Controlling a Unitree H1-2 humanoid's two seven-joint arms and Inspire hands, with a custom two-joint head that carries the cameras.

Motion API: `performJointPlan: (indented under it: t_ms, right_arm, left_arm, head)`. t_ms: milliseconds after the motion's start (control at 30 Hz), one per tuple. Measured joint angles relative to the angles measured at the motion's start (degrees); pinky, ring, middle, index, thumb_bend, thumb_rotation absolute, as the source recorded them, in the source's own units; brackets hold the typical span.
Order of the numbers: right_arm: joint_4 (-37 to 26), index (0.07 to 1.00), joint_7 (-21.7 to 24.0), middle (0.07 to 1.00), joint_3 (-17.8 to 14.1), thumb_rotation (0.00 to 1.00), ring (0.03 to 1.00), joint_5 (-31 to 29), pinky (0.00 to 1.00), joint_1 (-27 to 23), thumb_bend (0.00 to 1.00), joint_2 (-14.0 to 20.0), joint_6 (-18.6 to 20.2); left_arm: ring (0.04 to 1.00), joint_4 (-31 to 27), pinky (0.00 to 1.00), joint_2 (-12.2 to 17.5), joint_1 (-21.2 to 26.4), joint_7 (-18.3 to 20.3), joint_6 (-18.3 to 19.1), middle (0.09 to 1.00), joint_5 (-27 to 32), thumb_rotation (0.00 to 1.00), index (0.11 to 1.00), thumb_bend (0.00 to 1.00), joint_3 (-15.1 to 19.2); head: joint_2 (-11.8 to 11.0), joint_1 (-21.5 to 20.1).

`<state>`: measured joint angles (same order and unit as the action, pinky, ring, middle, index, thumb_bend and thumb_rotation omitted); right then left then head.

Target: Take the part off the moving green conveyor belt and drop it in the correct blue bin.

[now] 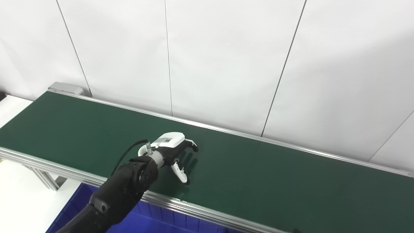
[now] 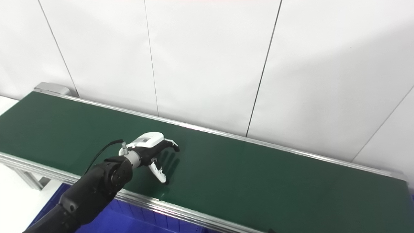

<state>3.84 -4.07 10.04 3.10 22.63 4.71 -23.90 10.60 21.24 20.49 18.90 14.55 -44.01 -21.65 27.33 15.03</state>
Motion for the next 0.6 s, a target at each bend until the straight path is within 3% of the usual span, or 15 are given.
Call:
performJointPlan:
  t_ms: [600]
  right_arm:
    - [-0.01,0.87,0.11,0.812,-0.02,0.65,0.755,-0.22,0.65,0.06,0.28,0.02,0.0]
  left_arm:
    - [0.856,1.36,0.87,-0.04,0.27,-0.01,-0.03,0.878,-0.02,0.03,0.783,0.89,-1.51]
  head:
    - [0.0,0.0]
